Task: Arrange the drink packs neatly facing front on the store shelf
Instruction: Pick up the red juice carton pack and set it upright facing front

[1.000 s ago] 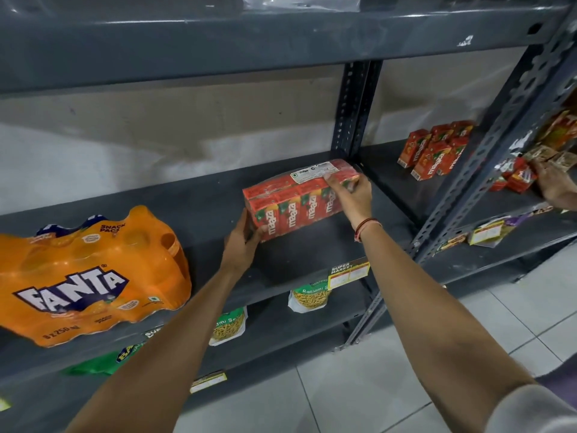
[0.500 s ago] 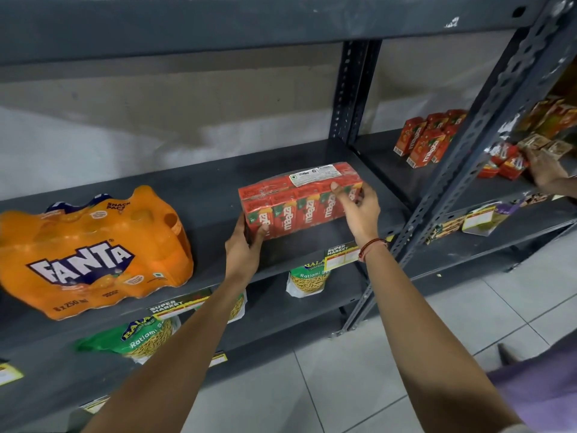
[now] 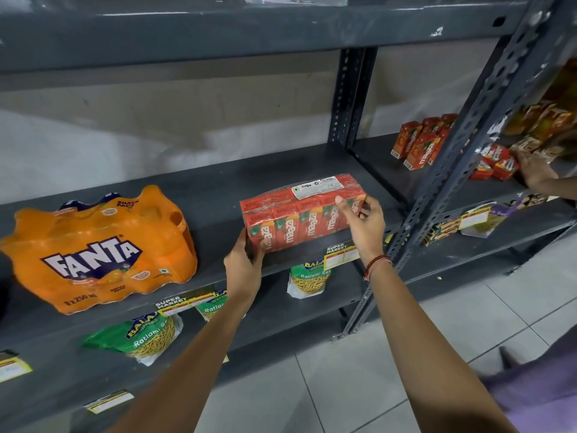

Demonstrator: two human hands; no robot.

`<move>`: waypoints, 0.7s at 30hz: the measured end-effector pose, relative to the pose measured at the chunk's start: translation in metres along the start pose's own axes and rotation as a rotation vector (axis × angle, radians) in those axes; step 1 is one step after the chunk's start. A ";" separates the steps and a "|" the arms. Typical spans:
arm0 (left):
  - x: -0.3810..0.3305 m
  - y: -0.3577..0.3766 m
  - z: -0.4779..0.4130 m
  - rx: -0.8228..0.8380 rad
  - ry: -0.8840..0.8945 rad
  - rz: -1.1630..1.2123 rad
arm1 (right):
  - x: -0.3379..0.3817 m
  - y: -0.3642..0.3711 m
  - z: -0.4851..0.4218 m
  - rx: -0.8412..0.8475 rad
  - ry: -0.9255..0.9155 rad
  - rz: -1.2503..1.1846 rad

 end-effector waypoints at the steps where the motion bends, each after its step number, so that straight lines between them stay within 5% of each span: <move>1: 0.000 0.001 0.003 -0.045 0.001 0.002 | 0.000 0.001 0.001 0.000 0.013 -0.024; 21: -0.025 0.044 0.017 -0.167 -0.017 -0.050 | -0.014 -0.028 -0.016 -0.081 0.003 -0.077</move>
Point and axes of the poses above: each hand's wrist, its own z-axis away from the middle knuckle, its own y-axis out of the palm, x = y × z, the point moved 3 cm from there along -z, towards the middle knuckle, and after that the axes turned 14 degrees about -y, right-handed, at the moved point
